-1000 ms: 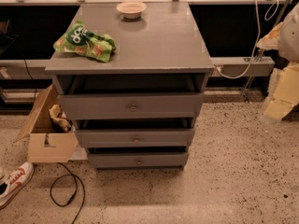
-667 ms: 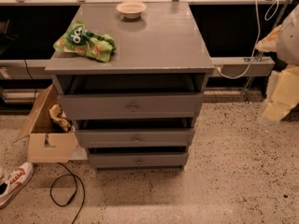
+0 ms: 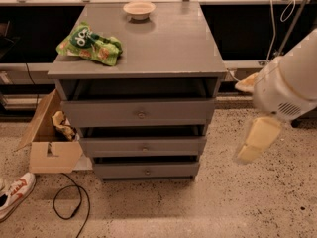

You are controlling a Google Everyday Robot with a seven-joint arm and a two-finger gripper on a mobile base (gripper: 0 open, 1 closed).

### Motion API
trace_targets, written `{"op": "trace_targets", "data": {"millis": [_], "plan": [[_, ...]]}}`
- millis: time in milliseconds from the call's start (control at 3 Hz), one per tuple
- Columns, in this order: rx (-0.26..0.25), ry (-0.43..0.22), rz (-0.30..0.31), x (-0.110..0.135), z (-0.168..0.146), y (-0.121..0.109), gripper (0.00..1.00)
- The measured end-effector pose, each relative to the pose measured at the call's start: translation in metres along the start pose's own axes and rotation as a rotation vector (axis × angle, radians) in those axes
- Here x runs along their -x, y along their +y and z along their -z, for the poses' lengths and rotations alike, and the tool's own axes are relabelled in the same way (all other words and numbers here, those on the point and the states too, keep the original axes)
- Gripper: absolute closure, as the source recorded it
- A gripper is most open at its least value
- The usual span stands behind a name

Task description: Open bottom drawer

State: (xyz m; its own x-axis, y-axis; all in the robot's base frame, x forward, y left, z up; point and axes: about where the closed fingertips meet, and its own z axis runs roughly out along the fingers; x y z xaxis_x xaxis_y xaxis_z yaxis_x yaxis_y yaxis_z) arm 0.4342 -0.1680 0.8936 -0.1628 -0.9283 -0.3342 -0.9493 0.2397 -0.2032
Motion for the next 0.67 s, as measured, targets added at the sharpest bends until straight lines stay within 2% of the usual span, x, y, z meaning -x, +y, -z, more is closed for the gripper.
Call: {"op": "trace_targets", "data": {"millis": [333,667], "plan": [[0.036,-0.113,-0.007,0.0178,-0.0556,0.0184,0.00],[0.004,-0.145,-0.017,0.0273,-0.0587,0.0130,0.00]]}}
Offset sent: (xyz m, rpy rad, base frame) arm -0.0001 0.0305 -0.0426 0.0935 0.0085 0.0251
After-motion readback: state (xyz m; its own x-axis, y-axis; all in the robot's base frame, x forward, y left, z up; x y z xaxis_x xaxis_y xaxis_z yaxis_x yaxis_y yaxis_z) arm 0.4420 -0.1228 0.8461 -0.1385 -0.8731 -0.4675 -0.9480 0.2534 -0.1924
